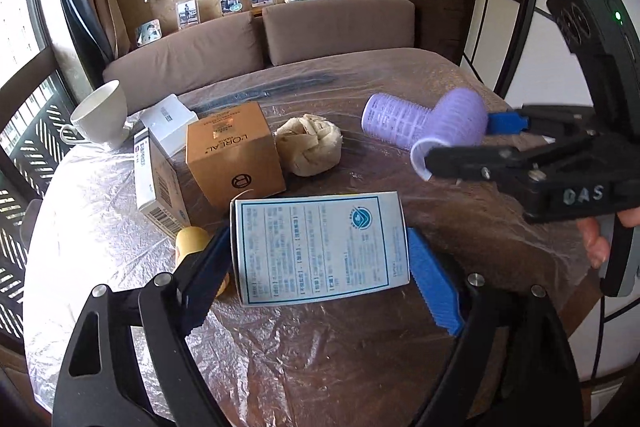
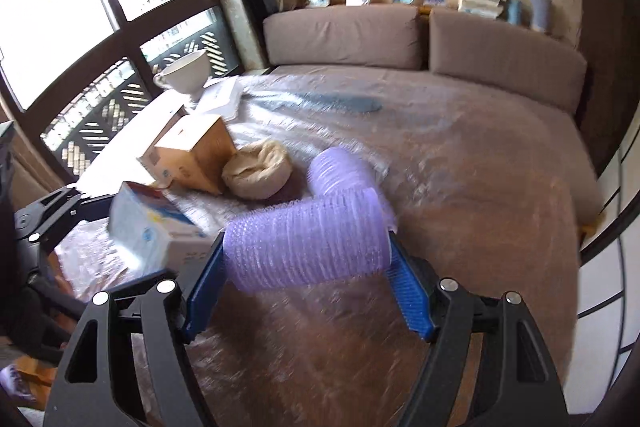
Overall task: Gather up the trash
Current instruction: 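Grasp the purple curlers with the right tool while the left tool grasps the Naproxen box, then lift the curlers with the right tool while the left tool lifts the Naproxen box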
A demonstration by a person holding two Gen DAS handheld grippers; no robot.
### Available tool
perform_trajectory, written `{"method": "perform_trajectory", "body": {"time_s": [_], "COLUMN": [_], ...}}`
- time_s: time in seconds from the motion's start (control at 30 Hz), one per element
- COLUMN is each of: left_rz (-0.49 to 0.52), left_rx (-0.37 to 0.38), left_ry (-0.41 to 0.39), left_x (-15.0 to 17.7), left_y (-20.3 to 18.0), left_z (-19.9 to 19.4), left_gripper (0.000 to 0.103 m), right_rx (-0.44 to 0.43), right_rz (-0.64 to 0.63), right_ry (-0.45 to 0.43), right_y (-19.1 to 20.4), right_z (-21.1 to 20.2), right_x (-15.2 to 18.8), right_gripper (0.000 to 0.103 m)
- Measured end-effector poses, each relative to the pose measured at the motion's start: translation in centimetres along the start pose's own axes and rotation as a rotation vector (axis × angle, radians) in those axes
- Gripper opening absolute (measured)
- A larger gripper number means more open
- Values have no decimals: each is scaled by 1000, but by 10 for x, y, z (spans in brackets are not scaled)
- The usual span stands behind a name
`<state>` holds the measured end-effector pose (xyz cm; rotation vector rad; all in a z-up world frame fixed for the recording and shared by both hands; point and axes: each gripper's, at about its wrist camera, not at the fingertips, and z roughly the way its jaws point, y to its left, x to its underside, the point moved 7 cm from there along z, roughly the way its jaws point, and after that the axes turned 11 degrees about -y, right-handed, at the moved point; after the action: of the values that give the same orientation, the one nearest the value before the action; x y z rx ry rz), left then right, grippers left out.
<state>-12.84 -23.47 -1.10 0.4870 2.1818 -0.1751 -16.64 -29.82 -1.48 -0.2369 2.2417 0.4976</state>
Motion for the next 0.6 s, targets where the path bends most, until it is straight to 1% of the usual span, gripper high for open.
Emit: {"method": "perform_trajectory", "body": {"time_s": [0.1,0.3,0.33,0.37,0.4,0.43,0.5,0.6], "left_rz": [-6,-16,-18,-20,-22,-25,-31,-36], "left_rx": [-1,6,9,11,14,16,19,24], "left_ry": [-5,1,-1,-4,-6,-8,-10,-9], "left_x": [2,8,8,9,9,9,9,11], "left_y": [0,-2,-3,-3,-3,-3,-3,-4], "left_z": [-2,-7,-8,-10,-11,-12,-13,-15], "left_gripper": [87,86,86,86,86,86,86,85], "right_rx": [-19,-8,-44,-102,-143,-163,-161,-160], "right_rz": [73,121,155,215,263,297,315,314], "right_ry": [13,6,1,-9,-17,-19,-24,-34], "right_y": [-3,-3,-1,1,1,1,1,3], "right_z": [-5,-20,-24,-27,-29,-30,-31,-34], "right_x": [10,25,27,28,27,27,28,28], "right_gripper": [74,74,74,74,74,73,71,70]}}
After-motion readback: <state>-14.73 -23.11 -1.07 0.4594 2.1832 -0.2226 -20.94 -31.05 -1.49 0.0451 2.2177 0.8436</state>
